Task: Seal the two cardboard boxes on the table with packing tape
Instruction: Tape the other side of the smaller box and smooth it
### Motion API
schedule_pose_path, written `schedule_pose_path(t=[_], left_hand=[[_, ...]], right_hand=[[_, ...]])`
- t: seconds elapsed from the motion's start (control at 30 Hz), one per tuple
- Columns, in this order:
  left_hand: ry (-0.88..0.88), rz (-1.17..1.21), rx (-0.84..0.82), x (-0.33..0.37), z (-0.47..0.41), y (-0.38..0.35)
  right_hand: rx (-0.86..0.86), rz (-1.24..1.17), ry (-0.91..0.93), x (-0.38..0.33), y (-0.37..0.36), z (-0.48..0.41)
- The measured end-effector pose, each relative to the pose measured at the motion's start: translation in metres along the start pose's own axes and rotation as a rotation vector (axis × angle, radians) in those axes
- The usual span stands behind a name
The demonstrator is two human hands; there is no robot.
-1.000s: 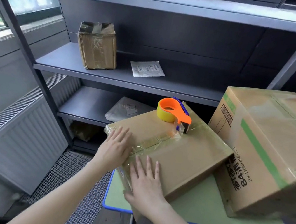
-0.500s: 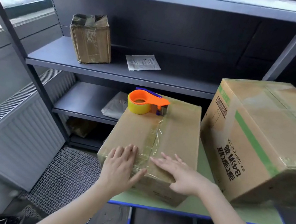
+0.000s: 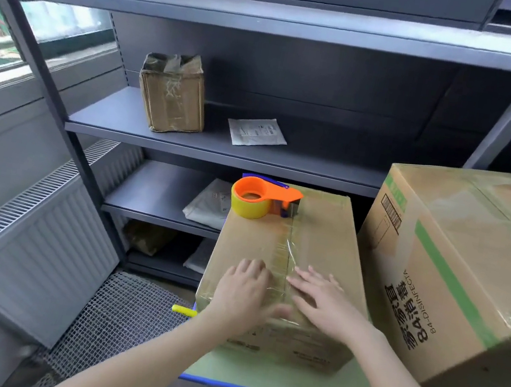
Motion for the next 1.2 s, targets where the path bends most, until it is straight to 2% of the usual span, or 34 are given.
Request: schedule_pose_path(t=[0.07, 0.13, 0.2, 0.27, 0.43, 0.6, 0.73, 0.87, 1.0, 1.1, 1.2], left_hand=[[0.06, 0.149, 0.014, -0.015, -0.026, 0.002], [0.099, 0.166, 0.153, -0.028, -0.056, 0.011], [0.218, 0.188, 0.213, -0.038, -0.086, 0.021], [0.342, 0.175, 0.179, -0.045, -0.113, 0.021], [0.484, 0.115, -0.132, -0.06, -0.142, -0.002], [0.51, 0.25, -0.045, -0.074, -0.142, -0.001], [0.361, 0.484, 0.003, -0.072, -0.132, 0.021], [0.378, 0.929, -0.154, -0.064, -0.113, 0.041], [0.375, 1.301, -0.331, -0.055, -0.095, 0.048], [0.406, 1.487, -0.45, -0.042, -0.082, 0.045], [0.414, 1.595, -0.497, -0.029, -0.069, 0.046]], right_hand=[[0.027, -0.042, 0.004, 0.004, 0.002, -0.003], [0.018, -0.08, 0.012, 0.007, 0.003, -0.003], [0.02, -0.101, 0.011, 0.007, 0.003, -0.003], [0.029, -0.114, 0.008, 0.007, 0.004, -0.003], [0.021, -0.132, 0.027, 0.008, 0.005, -0.001], [0.036, -0.194, 0.021, 0.011, 0.004, -0.001], [0.133, -0.347, -0.11, 0.016, 0.01, -0.009], [0.247, -0.546, -0.281, 0.017, 0.027, -0.021], [0.336, -0.609, -0.119, -0.002, 0.059, -0.033], [0.339, -0.696, 0.028, -0.024, 0.071, -0.037], [0.377, -0.708, 0.069, -0.036, 0.079, -0.035]])
Point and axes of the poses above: each hand's wrist, its own z-axis away from the middle knuckle, its own y-axis out of the back of the hand, x = y × z, the point moved 3 cm from there along -z, towards the middle knuckle, and after that the axes turned 8 degrees about x, right-handed, at the moved point
